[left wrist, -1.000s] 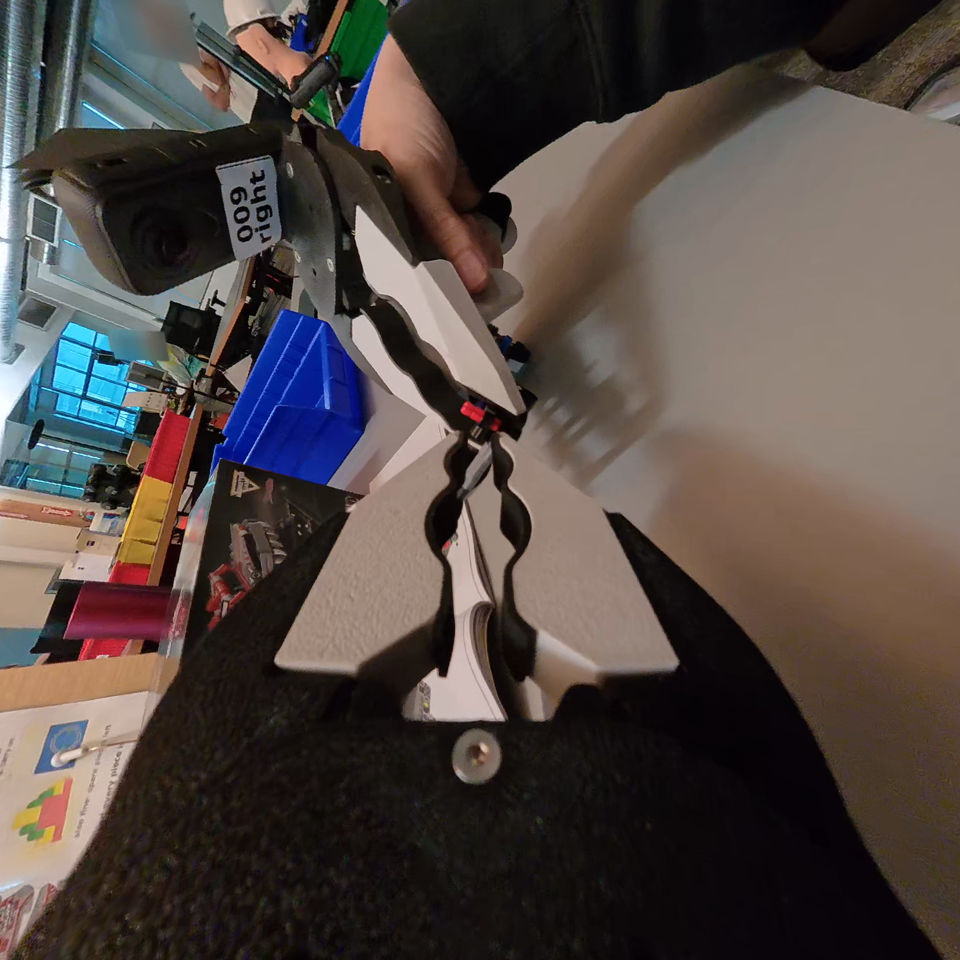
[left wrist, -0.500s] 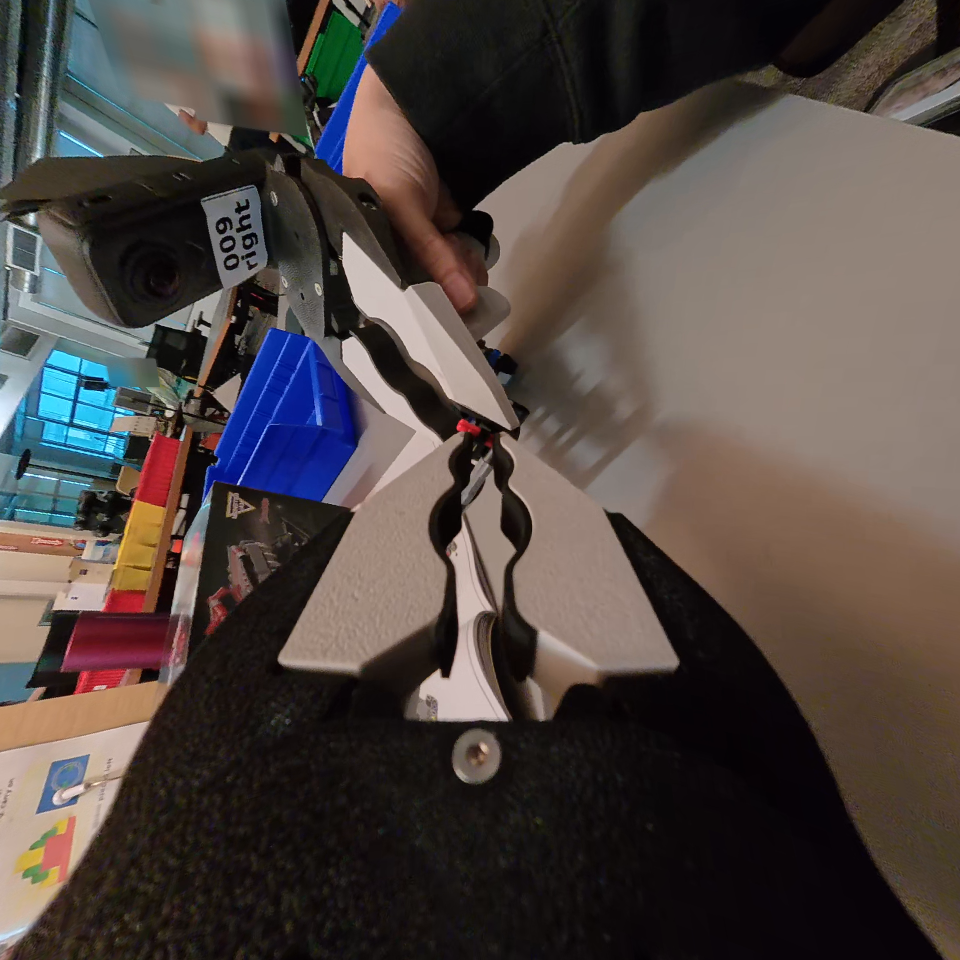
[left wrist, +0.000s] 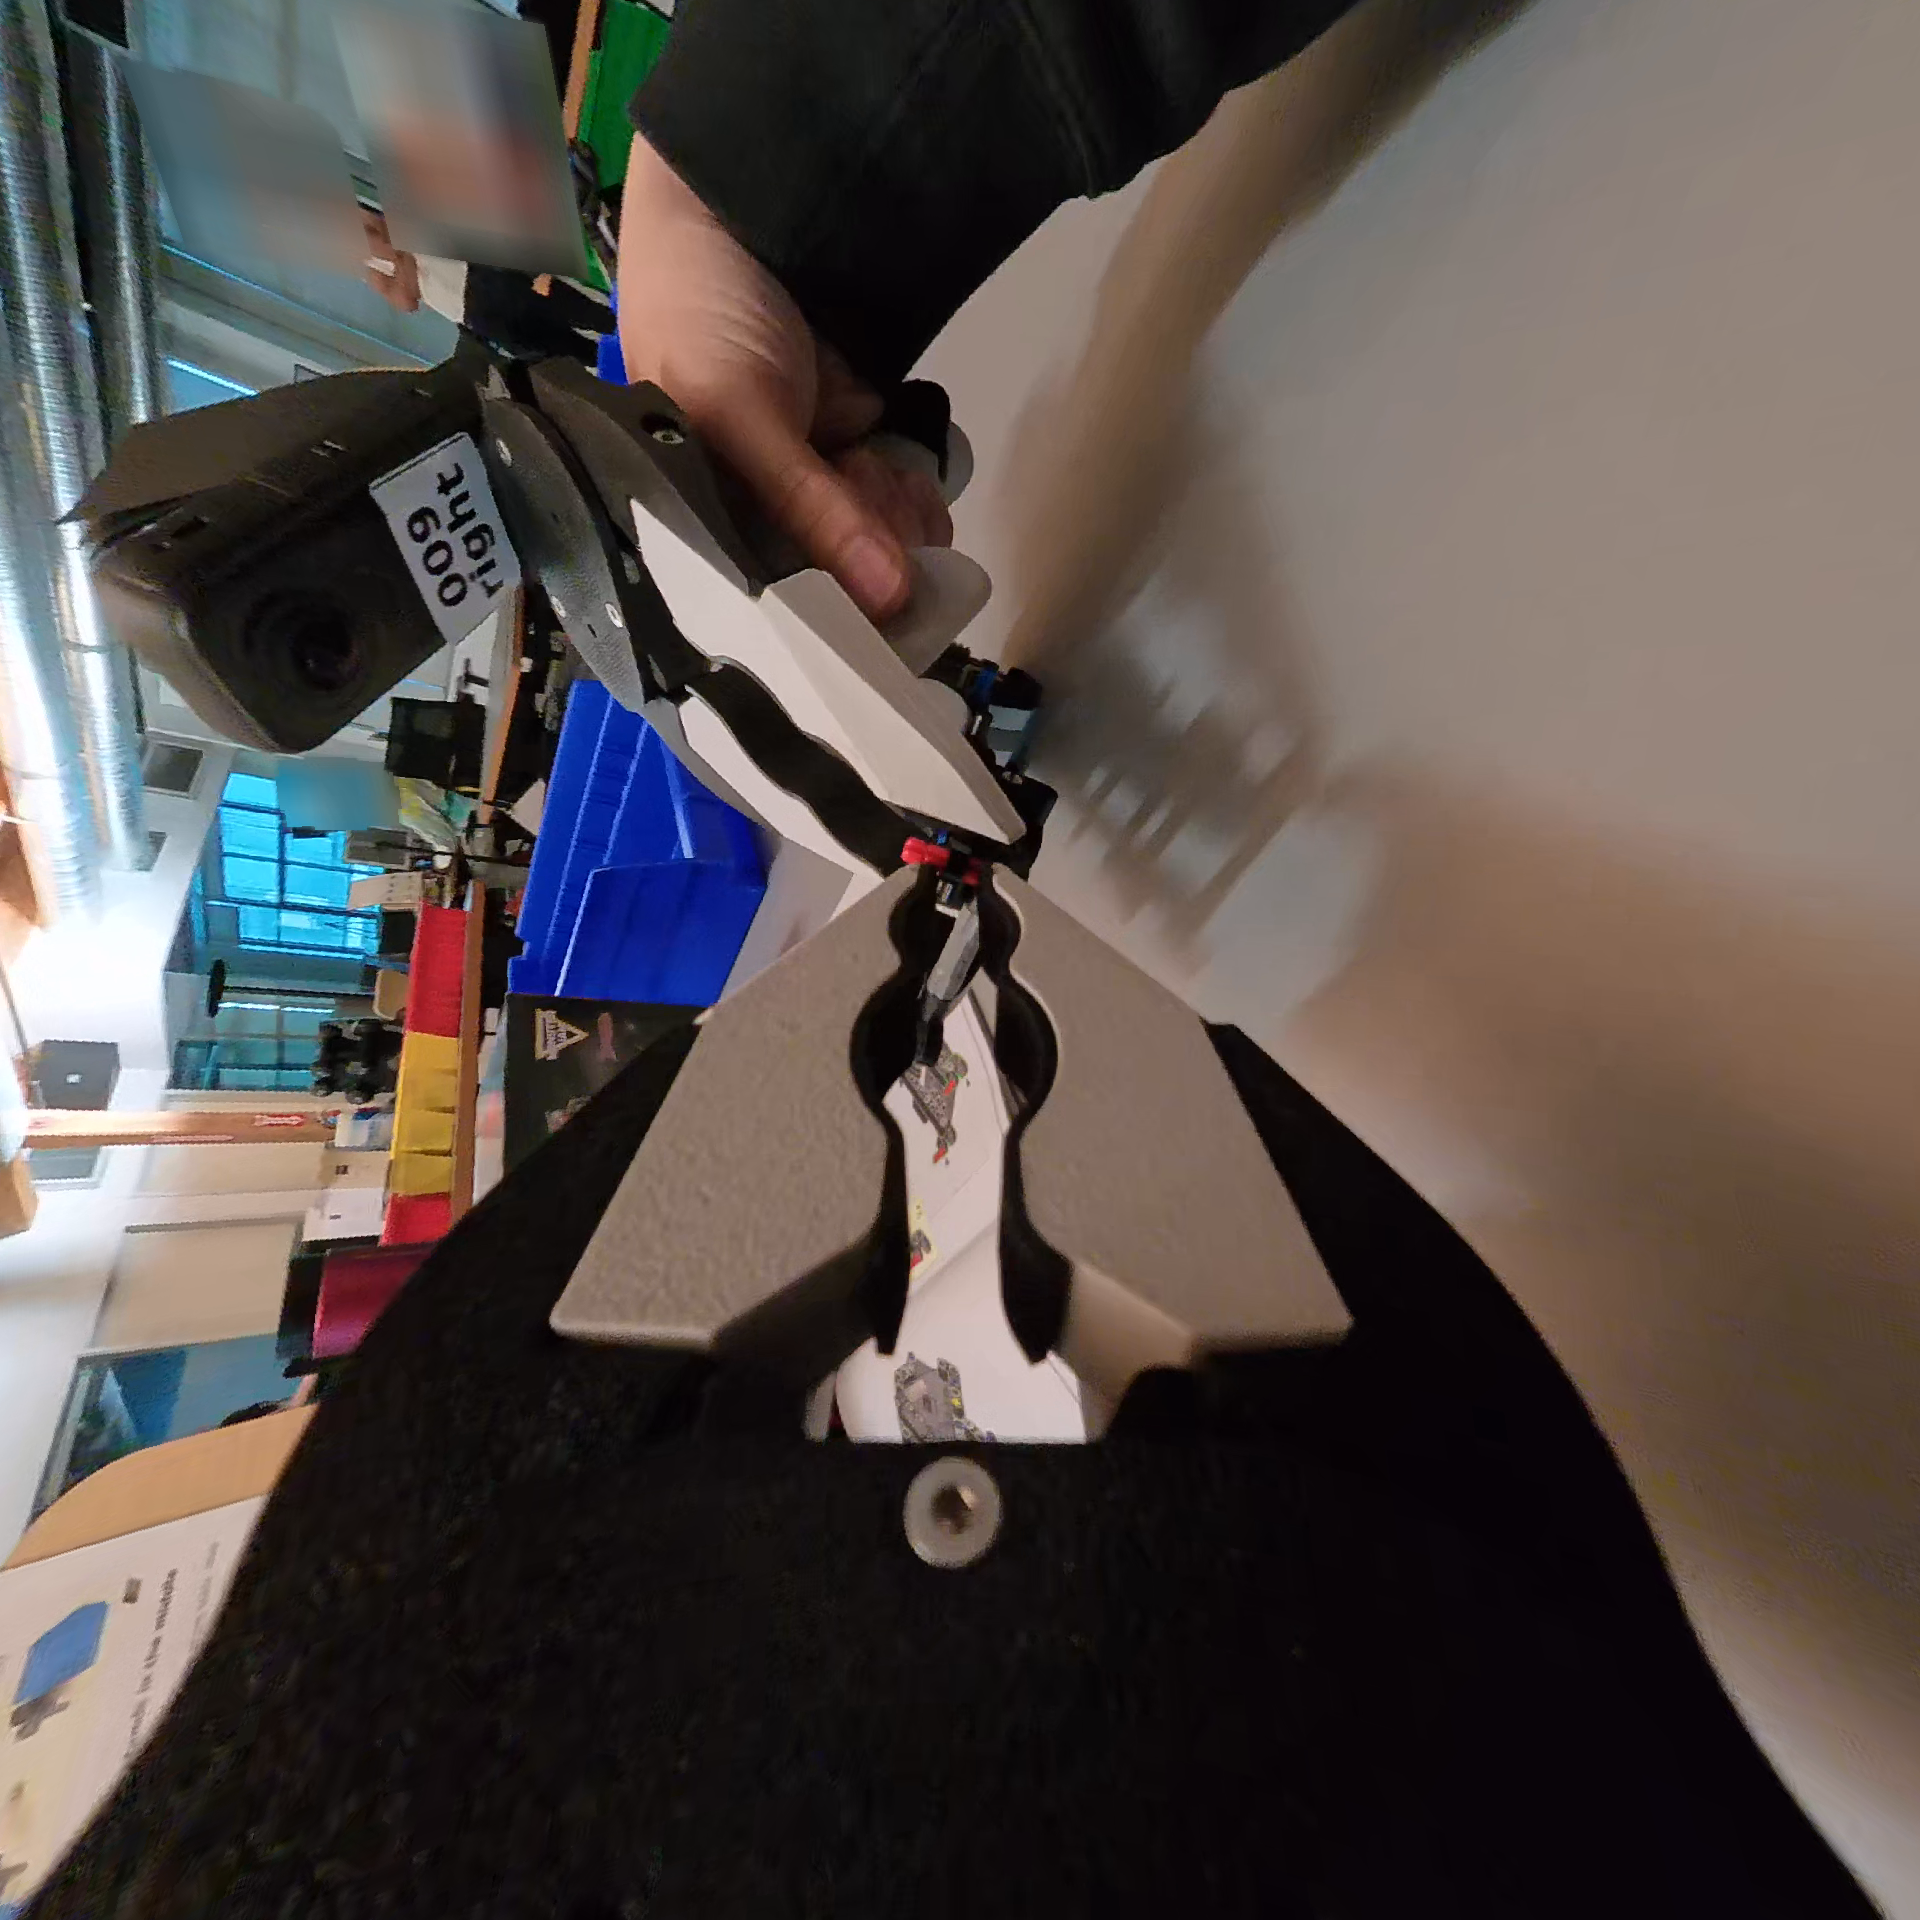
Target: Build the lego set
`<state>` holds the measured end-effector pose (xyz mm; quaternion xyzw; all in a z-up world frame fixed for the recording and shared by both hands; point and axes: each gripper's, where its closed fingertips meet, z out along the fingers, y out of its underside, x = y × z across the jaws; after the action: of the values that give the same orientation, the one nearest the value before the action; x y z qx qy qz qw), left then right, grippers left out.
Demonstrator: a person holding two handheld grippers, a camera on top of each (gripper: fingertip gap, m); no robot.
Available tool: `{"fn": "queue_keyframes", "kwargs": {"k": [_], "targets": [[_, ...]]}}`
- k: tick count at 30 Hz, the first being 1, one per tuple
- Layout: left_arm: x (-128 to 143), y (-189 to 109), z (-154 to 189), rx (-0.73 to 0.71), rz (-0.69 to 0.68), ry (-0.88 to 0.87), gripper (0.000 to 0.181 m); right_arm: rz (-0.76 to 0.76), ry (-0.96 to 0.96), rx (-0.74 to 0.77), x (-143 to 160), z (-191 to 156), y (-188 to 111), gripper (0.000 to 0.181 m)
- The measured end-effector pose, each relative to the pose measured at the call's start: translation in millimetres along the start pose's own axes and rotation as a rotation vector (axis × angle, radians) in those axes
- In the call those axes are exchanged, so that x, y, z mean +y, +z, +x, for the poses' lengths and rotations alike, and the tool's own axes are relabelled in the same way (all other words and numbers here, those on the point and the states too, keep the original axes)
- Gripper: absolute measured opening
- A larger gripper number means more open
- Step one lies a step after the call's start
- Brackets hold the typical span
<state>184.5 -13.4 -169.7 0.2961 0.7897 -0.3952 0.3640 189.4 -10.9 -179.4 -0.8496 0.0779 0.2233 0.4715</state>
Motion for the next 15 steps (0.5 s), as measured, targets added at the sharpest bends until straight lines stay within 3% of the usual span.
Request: {"fn": "queue_keyframes", "kwargs": {"k": [15], "targets": [[0.8,0.0,0.4,0.084,-0.063,0.001,0.022,-0.047,-0.006,0.005,4.9,-0.3,5.9,0.019]]}}
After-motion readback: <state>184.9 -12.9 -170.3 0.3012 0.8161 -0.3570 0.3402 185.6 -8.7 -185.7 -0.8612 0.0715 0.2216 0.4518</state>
